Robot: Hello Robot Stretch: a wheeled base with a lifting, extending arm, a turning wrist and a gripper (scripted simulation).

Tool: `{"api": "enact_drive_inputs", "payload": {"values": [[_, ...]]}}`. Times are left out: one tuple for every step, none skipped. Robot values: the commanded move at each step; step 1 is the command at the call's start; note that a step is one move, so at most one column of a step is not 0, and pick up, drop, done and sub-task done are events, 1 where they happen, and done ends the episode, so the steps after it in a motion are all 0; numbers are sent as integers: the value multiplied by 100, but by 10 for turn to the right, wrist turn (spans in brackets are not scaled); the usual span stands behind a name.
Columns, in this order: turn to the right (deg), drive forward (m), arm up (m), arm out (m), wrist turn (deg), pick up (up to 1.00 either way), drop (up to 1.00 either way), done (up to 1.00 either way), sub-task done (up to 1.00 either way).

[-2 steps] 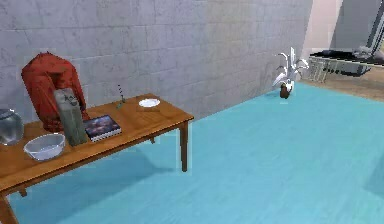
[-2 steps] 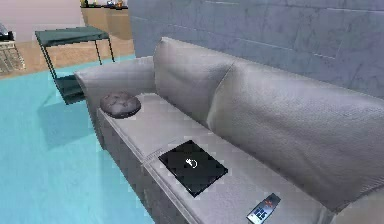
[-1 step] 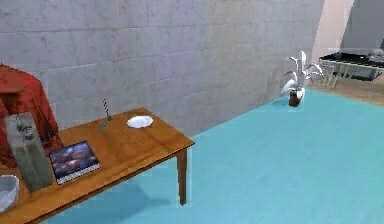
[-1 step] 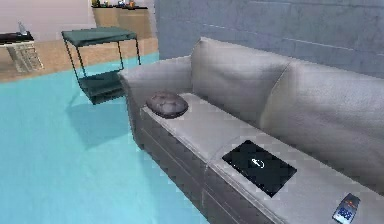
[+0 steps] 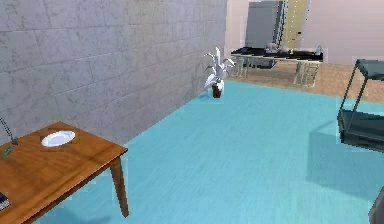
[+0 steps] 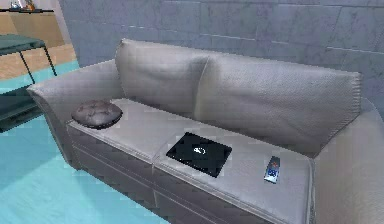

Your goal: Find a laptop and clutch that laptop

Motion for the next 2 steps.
{"api": "enact_drive_inputs", "payload": {"values": [[0, 0, 50, 0, 0, 0, 0, 0, 0], [0, 0, 12, 0, 0, 0, 0, 0, 0]]}}
